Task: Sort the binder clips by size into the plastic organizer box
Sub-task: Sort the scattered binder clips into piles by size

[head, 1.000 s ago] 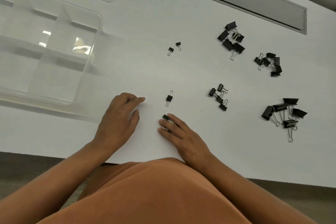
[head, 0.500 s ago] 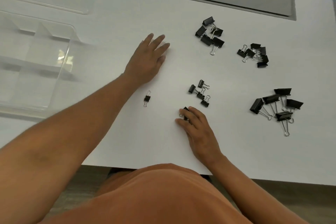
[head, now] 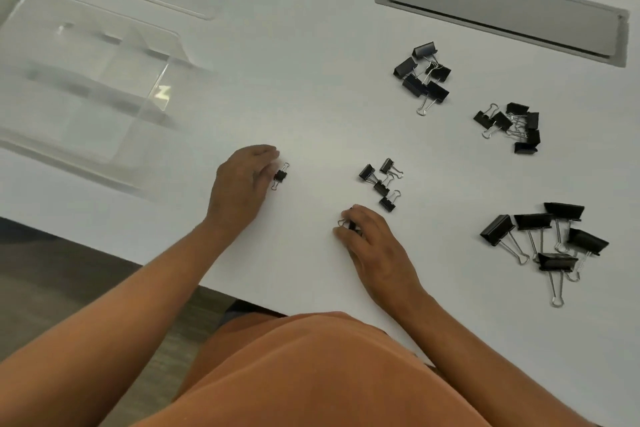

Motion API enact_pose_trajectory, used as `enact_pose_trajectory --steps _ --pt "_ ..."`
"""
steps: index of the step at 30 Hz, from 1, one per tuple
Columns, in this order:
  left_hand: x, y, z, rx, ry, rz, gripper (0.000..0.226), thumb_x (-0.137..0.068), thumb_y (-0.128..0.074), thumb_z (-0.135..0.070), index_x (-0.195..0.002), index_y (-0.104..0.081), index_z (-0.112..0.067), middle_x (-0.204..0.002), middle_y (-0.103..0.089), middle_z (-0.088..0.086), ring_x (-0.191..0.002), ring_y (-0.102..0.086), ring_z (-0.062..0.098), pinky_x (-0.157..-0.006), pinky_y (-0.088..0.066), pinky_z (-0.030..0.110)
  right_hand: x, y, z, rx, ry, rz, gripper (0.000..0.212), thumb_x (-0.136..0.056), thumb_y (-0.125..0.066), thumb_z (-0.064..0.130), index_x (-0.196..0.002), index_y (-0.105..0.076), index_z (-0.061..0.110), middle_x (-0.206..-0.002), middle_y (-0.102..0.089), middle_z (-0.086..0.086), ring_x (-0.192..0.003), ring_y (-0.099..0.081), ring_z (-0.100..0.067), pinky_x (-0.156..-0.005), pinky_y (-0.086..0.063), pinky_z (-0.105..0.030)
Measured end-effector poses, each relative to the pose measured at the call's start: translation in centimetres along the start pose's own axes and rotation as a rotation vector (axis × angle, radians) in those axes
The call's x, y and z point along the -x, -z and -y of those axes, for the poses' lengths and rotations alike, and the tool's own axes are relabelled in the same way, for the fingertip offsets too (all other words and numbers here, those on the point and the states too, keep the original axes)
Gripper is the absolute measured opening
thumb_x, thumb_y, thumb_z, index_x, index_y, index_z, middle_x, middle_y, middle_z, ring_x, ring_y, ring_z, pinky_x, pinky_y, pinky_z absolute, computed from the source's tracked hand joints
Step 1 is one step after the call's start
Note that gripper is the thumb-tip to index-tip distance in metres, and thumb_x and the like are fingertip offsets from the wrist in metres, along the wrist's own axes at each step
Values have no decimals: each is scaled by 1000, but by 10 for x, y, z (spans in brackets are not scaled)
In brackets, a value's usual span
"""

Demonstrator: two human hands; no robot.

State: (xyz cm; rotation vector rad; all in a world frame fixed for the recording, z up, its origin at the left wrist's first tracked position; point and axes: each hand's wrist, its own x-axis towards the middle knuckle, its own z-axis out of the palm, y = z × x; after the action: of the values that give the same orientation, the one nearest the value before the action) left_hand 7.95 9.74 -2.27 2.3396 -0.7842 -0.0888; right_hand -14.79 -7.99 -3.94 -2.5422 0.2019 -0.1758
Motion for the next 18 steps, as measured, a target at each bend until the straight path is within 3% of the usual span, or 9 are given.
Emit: enact_pose_trajectory --steps 2,4,7,9,13,18 --pt "13 -2 -3 62 68 -103 25 -101 -69 -19 -124 -73 -11 -134 -69 4 -131 -59 22 -109 -49 37 0 7 -4 -43 0 55 37 -111 -44 26 -143 -60 16 -155 -46 2 -147 -38 -12 -116 -38 -25" --pt "21 -5 -3 -55 101 -162 42 -101 -68 -32 -138 -64 -13 -151 -55 6 -152 -37 26 -126 -28 48 -1 8 -6 -29 54 68 36 -109 -53 18 -144 -61 12 -158 -45 -8 -147 -41 -24 -117 -37 -29" --pt "32 -10 -7 -143 217 -57 76 -101 -56 -56 -162 -32 -16 -172 -21 7 -162 -4 28 -131 0 44 -4 3 -9 27 114 81 42 -107 -58 19 -149 -56 12 -166 -37 -9 -156 -32 -27 -123 -33 -36" --pt "38 -17 -9 -199 202 27 80 -103 -45 -61 -165 -22 -16 -174 -13 8 -162 -1 27 -131 0 44 -6 0 -9 48 110 100 45 -110 -50 25 -154 -50 15 -170 -31 -6 -160 -22 -24 -127 -27 -38" --pt "45 -34 -19 -247 85 52 61 -110 -39 -44 -161 -35 -10 -172 -22 14 -161 -13 30 -131 -11 47 -6 -3 -13 83 160 117 46 -112 -38 26 -154 -49 12 -167 -38 -6 -159 -23 -26 -126 -30 -46" --pt "49 -46 -31 -191 -37 -19 38 -109 -50 -10 -146 -56 -2 -157 -50 14 -151 -40 31 -127 -29 44 -2 -2 -20 43 204 93 47 -105 -60 2 -151 -53 8 -161 -46 -10 -156 -31 -28 -122 -38 -46"
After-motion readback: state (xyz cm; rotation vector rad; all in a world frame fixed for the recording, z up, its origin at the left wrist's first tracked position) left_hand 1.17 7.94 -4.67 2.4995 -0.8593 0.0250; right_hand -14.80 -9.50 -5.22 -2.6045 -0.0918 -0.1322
